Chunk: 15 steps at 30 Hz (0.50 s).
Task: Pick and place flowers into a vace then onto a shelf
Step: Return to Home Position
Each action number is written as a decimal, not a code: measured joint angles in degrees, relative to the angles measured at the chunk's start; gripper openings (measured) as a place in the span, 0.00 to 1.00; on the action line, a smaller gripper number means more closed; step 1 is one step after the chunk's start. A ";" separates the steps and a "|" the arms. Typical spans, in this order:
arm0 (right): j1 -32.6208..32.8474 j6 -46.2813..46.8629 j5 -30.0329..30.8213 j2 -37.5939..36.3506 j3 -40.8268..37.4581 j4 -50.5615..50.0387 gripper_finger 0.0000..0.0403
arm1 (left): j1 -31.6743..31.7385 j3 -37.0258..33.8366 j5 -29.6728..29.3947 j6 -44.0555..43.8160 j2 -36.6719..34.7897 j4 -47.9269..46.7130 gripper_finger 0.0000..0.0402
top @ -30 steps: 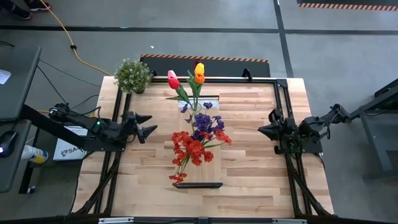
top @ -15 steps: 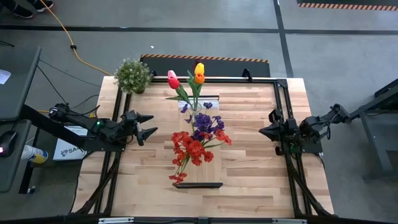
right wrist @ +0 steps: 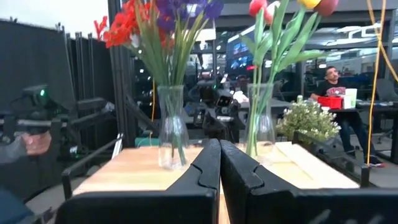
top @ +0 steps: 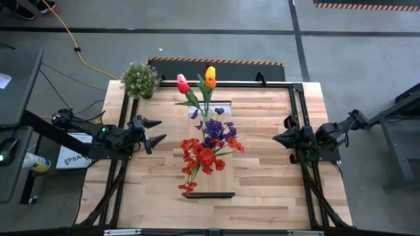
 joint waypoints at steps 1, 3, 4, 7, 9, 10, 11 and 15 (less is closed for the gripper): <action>0.00 0.00 -0.26 0.00 0.00 -0.70 0.00 | 0.00 0.00 -0.02 0.55 0.00 0.12 0.98; 0.00 0.00 -0.87 0.02 -0.02 -1.43 0.00 | 0.00 0.00 -0.14 1.40 0.00 0.51 0.98; 0.00 -0.02 -1.21 0.02 -0.02 -1.57 0.00 | 0.00 0.00 -0.17 1.77 0.00 0.53 0.98; 0.00 -0.54 -2.18 0.04 -0.02 -2.01 0.00 | 0.00 0.00 -0.17 3.09 0.00 0.96 0.98; 0.00 -1.76 -2.66 0.04 -0.02 -2.02 0.00 | 0.00 0.00 -0.17 4.94 0.00 1.83 0.98; 0.00 -2.38 -2.65 0.04 -0.02 -2.00 0.00 | 0.00 0.02 -0.19 6.04 0.00 1.85 0.98; 0.00 -3.10 -2.64 0.04 -0.02 -2.03 0.00 | 0.00 0.02 -0.20 6.91 0.00 1.80 0.98; 0.00 -3.42 -2.66 0.04 -0.02 -3.75 0.00 | 0.00 0.02 -1.03 8.65 0.00 1.70 0.98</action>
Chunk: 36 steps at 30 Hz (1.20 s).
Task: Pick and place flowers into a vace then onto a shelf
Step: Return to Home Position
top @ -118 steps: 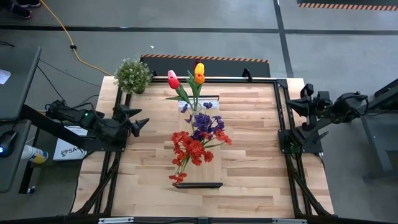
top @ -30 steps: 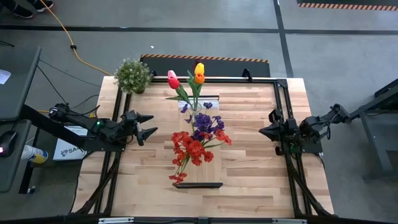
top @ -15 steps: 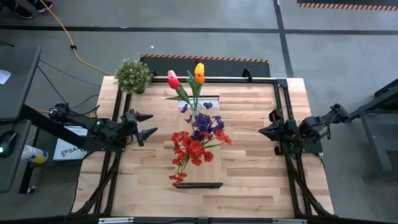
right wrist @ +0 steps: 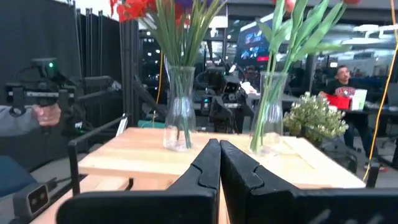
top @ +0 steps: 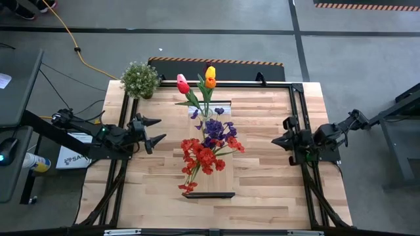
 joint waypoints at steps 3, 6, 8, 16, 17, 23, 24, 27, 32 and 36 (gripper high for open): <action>0.00 1.62 -0.14 0.00 0.00 -1.53 0.00 | 0.00 0.00 -0.36 1.08 0.04 -0.40 0.98; 0.00 0.92 -1.13 0.00 0.00 -1.71 0.00 | 0.00 0.00 -0.59 1.82 0.04 -1.13 0.98; -0.10 -0.25 -1.15 0.00 0.00 -1.70 0.00 | 0.00 -0.01 -0.68 1.51 0.04 -2.44 0.98; -4.53 -2.41 -2.39 0.00 0.00 2.18 0.00 | 1.53 -3.65 -0.68 0.15 0.43 5.19 0.98; -5.38 -2.95 -3.05 0.00 0.00 2.32 0.00 | 2.56 -3.77 -0.64 0.30 0.40 5.63 0.98; -12.33 -3.48 -5.07 0.00 -1.69 4.75 0.00 | 13.94 -4.04 9.92 1.23 0.44 6.55 0.98; -13.59 -3.12 -6.34 0.00 -2.03 4.75 0.00 | 16.28 -4.04 12.08 1.33 0.44 6.55 0.98; -17.06 -1.72 -8.57 0.00 -2.90 4.84 0.00 | 22.07 -4.04 18.72 1.17 0.44 6.44 0.98; -21.82 -0.04 -11.92 0.00 -4.46 5.70 0.00 | 26.71 -4.09 24.23 1.37 0.93 6.09 0.98; -24.63 1.85 -13.97 0.00 -4.46 5.90 0.00 | 27.34 -4.09 24.06 1.55 1.18 6.09 0.98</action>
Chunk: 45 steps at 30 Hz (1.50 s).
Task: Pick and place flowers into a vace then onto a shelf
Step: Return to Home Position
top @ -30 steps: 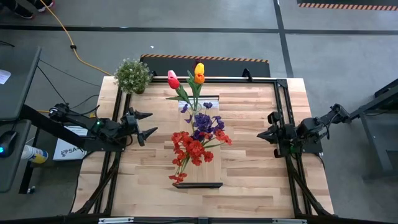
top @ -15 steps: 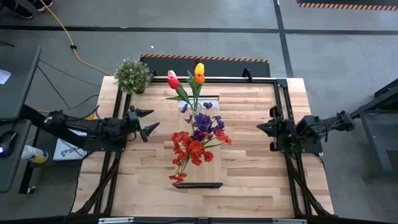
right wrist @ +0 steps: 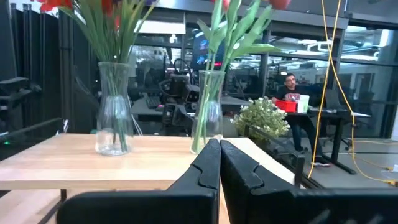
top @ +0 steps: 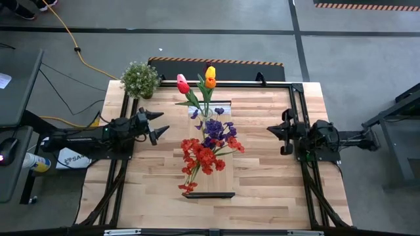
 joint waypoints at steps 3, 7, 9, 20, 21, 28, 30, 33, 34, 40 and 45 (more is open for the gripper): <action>-1.32 0.08 -0.75 0.02 -0.02 -1.02 0.00 | 0.00 0.00 -0.82 0.29 0.48 0.01 0.98; -2.84 0.08 -0.83 0.07 -0.02 -2.04 0.00 | 0.00 0.00 -4.45 0.42 0.44 0.22 0.98; -3.45 0.08 -1.58 0.07 -0.02 -2.47 0.00 | 0.00 0.00 -5.19 0.79 0.50 0.24 0.98; -4.04 0.10 -2.31 0.07 -0.07 -2.60 0.00 | 0.00 -0.02 -5.66 0.21 0.48 0.28 0.98; -4.04 0.12 -2.48 0.07 -0.07 -2.60 0.00 | 0.00 -0.02 -5.63 -0.04 0.48 0.28 0.98; -4.02 0.10 -2.44 0.07 -0.07 -2.75 0.00 | 0.00 -0.02 -5.21 -0.22 0.48 0.28 0.98; -4.02 0.10 -2.43 0.07 -0.09 -2.77 0.00 | 0.00 -0.02 -5.20 -0.23 0.48 0.28 0.98; -4.02 0.10 -2.42 0.07 -0.09 -2.76 0.00 | 0.00 -0.02 -5.18 -0.23 0.48 0.26 0.98; -4.02 0.11 -2.42 0.07 -0.09 -2.76 0.00 | 0.00 -0.02 -5.18 -0.23 0.48 0.26 0.98; -4.02 0.10 -2.34 0.07 -0.11 -2.77 0.00 | 0.00 -0.02 -5.16 -0.23 0.48 0.26 0.98; -4.02 0.10 -2.31 0.07 -0.11 -2.75 0.00 | 0.00 -0.04 -5.01 -0.23 0.48 0.27 0.98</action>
